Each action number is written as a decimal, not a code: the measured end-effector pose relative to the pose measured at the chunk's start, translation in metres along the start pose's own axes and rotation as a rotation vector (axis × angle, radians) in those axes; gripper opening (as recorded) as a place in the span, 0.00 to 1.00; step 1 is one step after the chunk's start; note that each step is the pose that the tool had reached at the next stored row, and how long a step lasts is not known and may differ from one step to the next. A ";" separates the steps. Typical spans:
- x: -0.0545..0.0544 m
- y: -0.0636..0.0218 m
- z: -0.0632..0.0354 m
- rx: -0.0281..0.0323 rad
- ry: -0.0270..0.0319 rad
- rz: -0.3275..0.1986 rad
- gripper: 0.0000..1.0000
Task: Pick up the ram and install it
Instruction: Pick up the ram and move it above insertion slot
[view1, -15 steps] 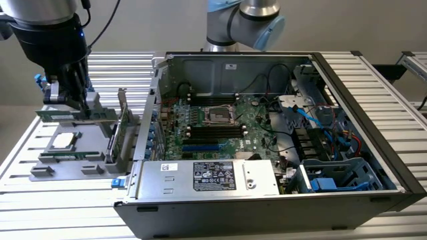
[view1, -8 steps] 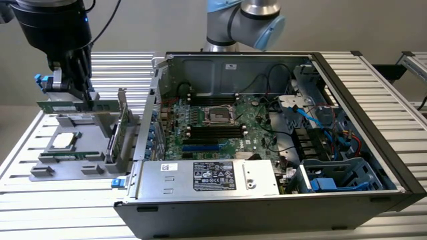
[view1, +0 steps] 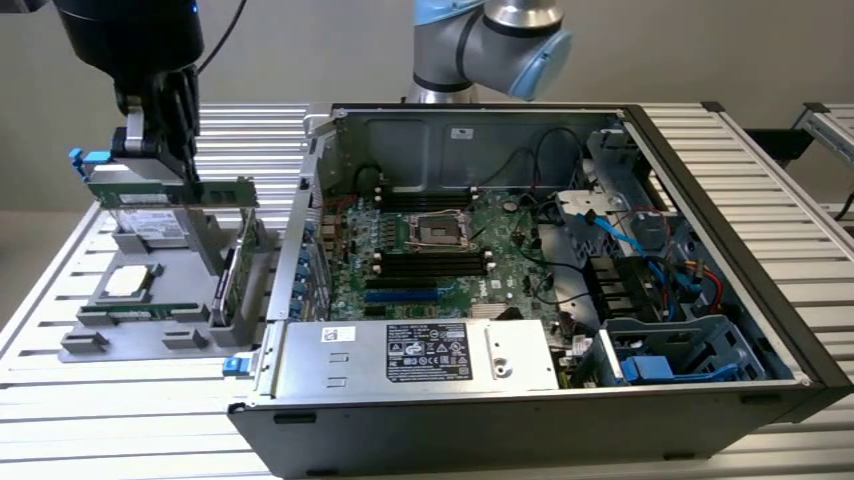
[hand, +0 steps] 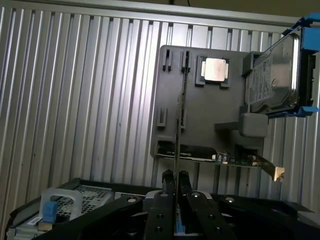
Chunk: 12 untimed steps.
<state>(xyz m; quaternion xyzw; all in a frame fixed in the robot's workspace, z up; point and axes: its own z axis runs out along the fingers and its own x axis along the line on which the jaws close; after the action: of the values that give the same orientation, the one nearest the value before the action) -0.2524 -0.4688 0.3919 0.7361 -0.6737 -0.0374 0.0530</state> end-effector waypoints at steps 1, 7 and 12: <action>0.000 -0.0029 -0.0014 0.0000 0.0000 0.000 0.15; -0.003 -0.0200 -0.0061 -0.0006 0.0000 0.000 0.15; -0.004 -0.0349 -0.0093 -0.0010 -0.0001 0.000 0.15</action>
<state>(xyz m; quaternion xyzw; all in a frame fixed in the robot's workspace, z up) -0.2171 -0.4614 0.3966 0.7361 -0.6737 -0.0378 0.0534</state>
